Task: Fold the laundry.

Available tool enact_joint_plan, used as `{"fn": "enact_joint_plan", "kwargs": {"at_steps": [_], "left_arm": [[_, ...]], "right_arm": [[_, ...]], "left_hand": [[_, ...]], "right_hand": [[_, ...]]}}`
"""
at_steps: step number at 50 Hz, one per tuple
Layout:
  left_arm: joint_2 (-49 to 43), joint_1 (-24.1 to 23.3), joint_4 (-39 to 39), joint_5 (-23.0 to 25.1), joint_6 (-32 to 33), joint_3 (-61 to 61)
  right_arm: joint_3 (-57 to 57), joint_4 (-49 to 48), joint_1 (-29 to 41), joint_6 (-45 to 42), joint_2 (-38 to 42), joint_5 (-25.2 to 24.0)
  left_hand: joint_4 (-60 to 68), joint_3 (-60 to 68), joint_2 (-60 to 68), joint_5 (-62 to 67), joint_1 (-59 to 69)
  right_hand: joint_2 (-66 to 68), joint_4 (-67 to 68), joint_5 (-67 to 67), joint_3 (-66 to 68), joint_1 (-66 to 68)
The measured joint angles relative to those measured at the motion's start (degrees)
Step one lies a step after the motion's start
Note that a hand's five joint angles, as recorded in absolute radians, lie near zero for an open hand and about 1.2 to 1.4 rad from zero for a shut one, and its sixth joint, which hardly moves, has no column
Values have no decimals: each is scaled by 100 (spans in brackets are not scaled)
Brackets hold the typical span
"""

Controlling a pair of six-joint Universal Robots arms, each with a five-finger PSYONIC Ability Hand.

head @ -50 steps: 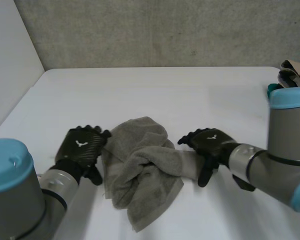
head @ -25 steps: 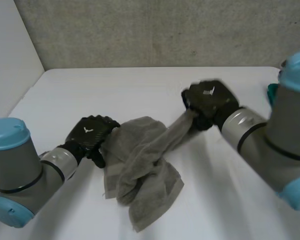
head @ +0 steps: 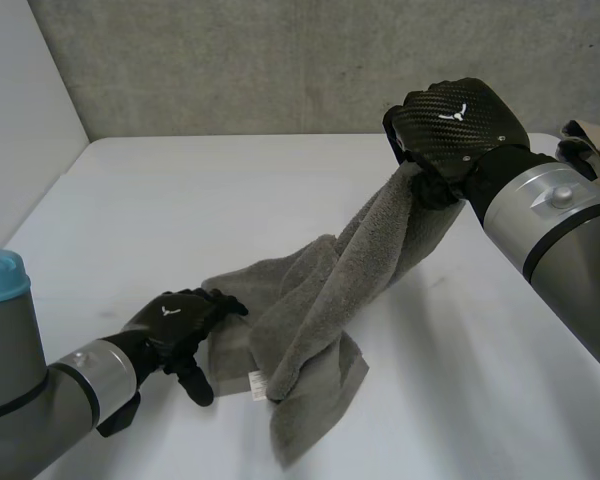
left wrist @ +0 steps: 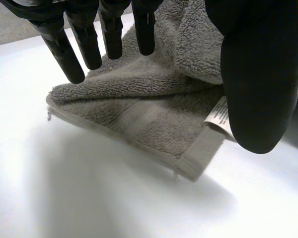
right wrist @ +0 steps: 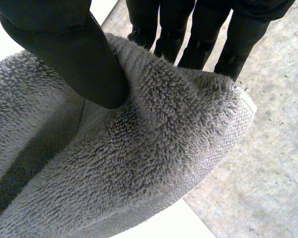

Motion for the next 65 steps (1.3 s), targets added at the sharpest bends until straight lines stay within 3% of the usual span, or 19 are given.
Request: {"fn": "enact_joint_plan", "kwargs": {"at_steps": [4, 13, 18, 19, 21, 23, 26, 29, 32, 37, 48, 57, 65], "left_arm": [[-61, -186, 116, 3, -254, -4], [-858, -1318, 296, 1, -1062, 578], [-1236, -1686, 309, -40, -1494, 994], [-1394, -1754, 311, -85, -1642, 1149], [-1552, -1788, 311, -183, -1789, 1313], [-1724, -1775, 305, -422, -1974, 1548], [-1845, -1635, 296, -859, -2150, 1878], [-1852, -1556, 299, -1002, -2183, 1989], [-1727, -1163, 363, -1414, -2224, 2552], [-1519, -873, 510, -1560, -2195, 3312], [-870, -590, 843, -1749, -2062, 5257], [-694, -621, 1088, -1736, -1999, 4262], [-1501, -687, 1108, -1728, -1304, 2770]], "right_arm": [[-15, -4, 16, 11, 12, 4], [-68, -16, 4, 18, -18, 50], [-66, -16, -23, 14, -22, 93], [-54, -15, -28, 11, -21, 115], [-37, -14, -32, 8, -20, 134], [-8, -11, -35, 2, -15, 156], [30, -5, -38, -14, -2, 172], [37, -5, -39, -20, 5, 173], [-14, -27, -57, -32, 59, 174], [-187, -202, -86, 18, 167, 194], [-229, -1769, -76, 437, 167, 543], [258, -1698, -76, 298, 240, 526], [937, -1561, -268, -402, 933, 508]], "left_hand": [[1, 0, 2, 0, 0], [56, 0, 44, 2, 0], [743, 732, 742, 722, 811], [3387, 3376, 3506, 3325, 3610], [4531, 4513, 4538, 4451, 4686], [5219, 5187, 5220, 4989, 4927], [5289, 5258, 5282, 4992, 4927], [5289, 5258, 5283, 4992, 4927], [5290, 5259, 5283, 4992, 4927], [5291, 5269, 5293, 4992, 4927], [5292, 5270, 5297, 4992, 4927], [5292, 5270, 5300, 5036, 4927], [5044, 4976, 4982, 4877, 4761]], "right_hand": [[0, 0, 0, 0, 0], [0, 0, 0, 36, 0], [0, 0, 0, 36, 0], [0, 1, 0, 36, 0], [0, 1, 0, 35, 0], [0, 1, 0, 35, 0], [0, 1, 0, 35, 0], [0, 1, 0, 36, 0], [0, 3, 0, 36, 0], [0, 4, 0, 35, 0], [0, 5, 0, 36, 0], [0, 6, 0, 36, 0], [0, 9, 0, 36, 0]]}}
